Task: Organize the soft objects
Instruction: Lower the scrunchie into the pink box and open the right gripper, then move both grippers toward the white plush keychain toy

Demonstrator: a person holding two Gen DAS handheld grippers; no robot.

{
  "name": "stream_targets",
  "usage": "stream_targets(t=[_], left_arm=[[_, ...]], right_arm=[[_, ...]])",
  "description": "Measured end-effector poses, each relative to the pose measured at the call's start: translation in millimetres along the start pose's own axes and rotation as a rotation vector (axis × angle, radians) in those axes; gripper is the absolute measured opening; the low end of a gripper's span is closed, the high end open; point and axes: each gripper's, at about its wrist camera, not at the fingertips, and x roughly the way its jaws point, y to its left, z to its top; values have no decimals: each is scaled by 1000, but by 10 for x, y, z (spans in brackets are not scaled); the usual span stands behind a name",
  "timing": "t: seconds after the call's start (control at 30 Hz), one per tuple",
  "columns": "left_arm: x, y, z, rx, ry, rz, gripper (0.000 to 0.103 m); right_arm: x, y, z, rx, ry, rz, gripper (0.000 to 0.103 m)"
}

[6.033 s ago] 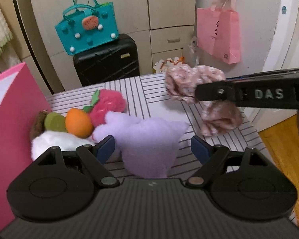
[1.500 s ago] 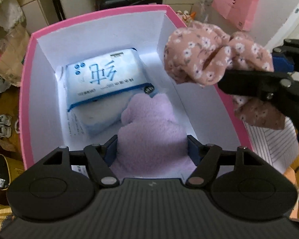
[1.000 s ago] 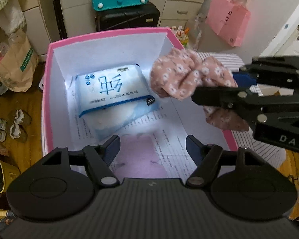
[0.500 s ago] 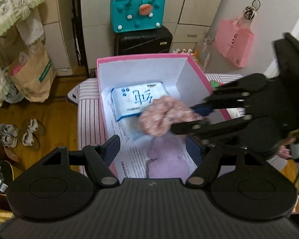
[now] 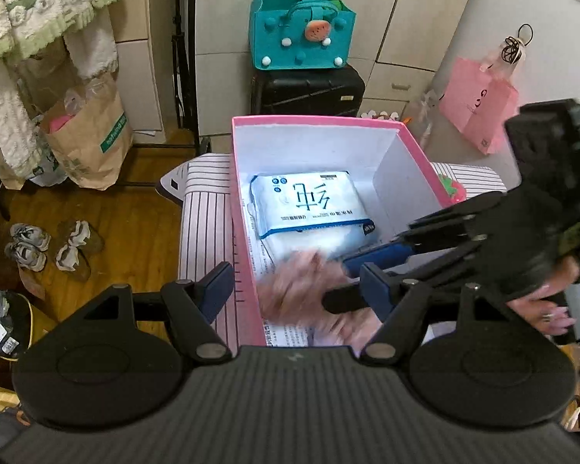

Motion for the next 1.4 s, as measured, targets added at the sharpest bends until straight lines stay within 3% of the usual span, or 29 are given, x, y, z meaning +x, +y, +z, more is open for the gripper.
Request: stream_targets(t=[0.33, 0.5, 0.73, 0.93, 1.1, 1.4], left_arm=[[-5, -296, -66, 40, 3, -22, 72], [-42, -651, -76, 113, -19, -66, 72], [-61, -1319, -125, 230, -76, -133, 72], [18, -1925, -216, 318, -135, -141, 72], [122, -2268, -258, 326, -160, -160, 73], [559, -2629, -329, 261, -179, -63, 76]], right_arm=[[-920, 132, -434, -102, -184, -112, 49], [-1449, 81, -687, -115, -276, -223, 49], [-1919, -81, -958, -100, -339, -298, 52], [-2206, -257, -1159, -70, -393, -318, 54], [-2359, -435, -1263, -43, -419, -337, 56], [-2378, -763, -1415, 3, -423, -343, 60]])
